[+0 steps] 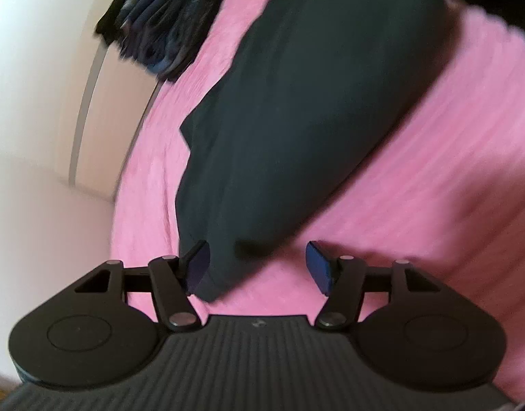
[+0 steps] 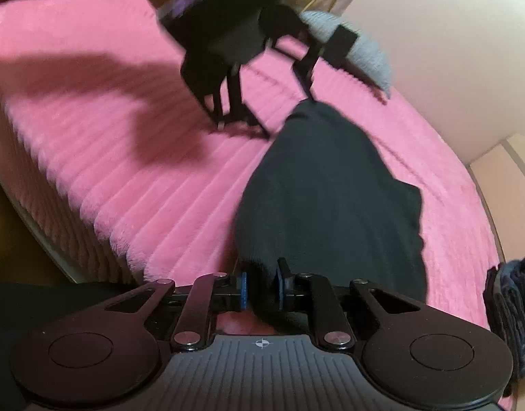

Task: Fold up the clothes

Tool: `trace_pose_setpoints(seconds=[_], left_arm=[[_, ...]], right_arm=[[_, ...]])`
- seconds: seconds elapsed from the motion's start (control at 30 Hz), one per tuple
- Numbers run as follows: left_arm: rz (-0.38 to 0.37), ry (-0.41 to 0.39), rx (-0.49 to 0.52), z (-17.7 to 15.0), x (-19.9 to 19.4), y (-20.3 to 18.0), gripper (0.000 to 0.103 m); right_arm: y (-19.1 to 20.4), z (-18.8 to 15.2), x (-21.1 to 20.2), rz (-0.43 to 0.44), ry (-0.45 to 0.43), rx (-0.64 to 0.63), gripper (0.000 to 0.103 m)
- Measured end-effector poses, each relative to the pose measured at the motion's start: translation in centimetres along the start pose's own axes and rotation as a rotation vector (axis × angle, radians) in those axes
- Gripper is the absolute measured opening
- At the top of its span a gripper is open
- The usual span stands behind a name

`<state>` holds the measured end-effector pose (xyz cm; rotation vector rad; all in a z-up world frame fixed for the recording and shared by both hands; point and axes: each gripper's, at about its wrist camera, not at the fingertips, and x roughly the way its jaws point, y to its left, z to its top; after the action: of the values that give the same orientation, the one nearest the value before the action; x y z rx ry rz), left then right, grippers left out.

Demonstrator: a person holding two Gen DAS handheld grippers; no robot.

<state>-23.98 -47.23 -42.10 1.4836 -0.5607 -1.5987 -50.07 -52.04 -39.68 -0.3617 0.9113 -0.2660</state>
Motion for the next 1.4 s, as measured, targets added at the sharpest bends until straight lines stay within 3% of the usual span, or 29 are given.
trace_pose_setpoints(seconds=[0.13, 0.2, 0.27, 0.37, 0.43, 0.47, 0.5, 0.7, 0.77, 0.8, 0.83, 0.9, 1.03, 1.17, 1.27, 1.4], left_arm=[[0.020, -0.033, 0.124, 0.1, 2.5, -0.1, 0.059], [0.014, -0.035, 0.154, 0.5, 3.2, -0.1, 0.053], [-0.006, -0.026, 0.178, 0.9, 3.7, -0.1, 0.028], [-0.011, -0.011, 0.180, 1.8, 3.5, -0.5, 0.020], [-0.008, -0.002, 0.150, 2.2, 3.3, -0.1, 0.017], [-0.019, -0.005, 0.112, 2.4, 2.6, 0.4, 0.016], [-0.030, -0.008, 0.074, 2.6, 2.0, 1.0, 0.016], [-0.108, -0.005, -0.132, 3.8, -1.8, 4.2, 0.016], [-0.135, 0.007, -0.164, 4.1, -2.5, 4.7, 0.016], [-0.146, 0.014, -0.174, 4.2, -2.7, 4.8, 0.016], [-0.151, 0.018, -0.177, 4.3, -3.1, 4.9, 0.016], [-0.162, 0.019, -0.183, 4.3, -3.2, 5.0, 0.016], [-0.149, 0.010, -0.212, 4.4, -3.2, 5.6, 0.016], [-0.087, 0.014, -0.305, 3.9, -2.8, 9.3, 0.016], [0.003, 0.068, -0.344, 2.8, -3.6, 12.9, 0.016], [0.142, 0.187, -0.358, 1.8, -8.0, 15.9, 0.015]], right_arm=[[0.3, -0.7, -1.2, -0.027, -0.012, -0.001, 0.013], [0.6, -1.1, -1.8, -0.040, -0.020, 0.002, 0.013], [0.8, -1.4, -2.5, -0.053, -0.028, 0.005, 0.013], [1.2, -2.0, -3.5, -0.073, -0.041, 0.009, 0.017], [1.5, -2.3, -4.2, -0.086, -0.049, 0.011, 0.071], [1.6, -2.5, -4.5, -0.093, -0.053, 0.013, 0.079], [1.9, -2.5, -4.8, -0.091, -0.061, 0.011, 0.080], [4.2, -2.6, -2.3, -0.137, -0.039, -0.085, 0.079], [4.2, -3.5, -1.2, -0.184, 0.010, -0.146, 0.057], [3.9, -4.0, -0.9, -0.206, 0.035, -0.168, 0.037], [3.4, -4.6, -0.9, -0.217, 0.044, -0.173, 0.022], [1.3, -5.0, -2.4, -0.212, -0.002, -0.127, 0.016], [-4.0, -3.6, -5.7, -0.239, -0.141, -0.044, 0.014], [-10.0, 0.5, -5.5, -0.260, -0.247, -0.084, 0.014], [-13.8, 4.2, -4.0, -0.266, -0.336, -0.168, 0.014], [-15.0, 8.1, -4.1, -0.241, -0.474, -0.280, 0.014]])
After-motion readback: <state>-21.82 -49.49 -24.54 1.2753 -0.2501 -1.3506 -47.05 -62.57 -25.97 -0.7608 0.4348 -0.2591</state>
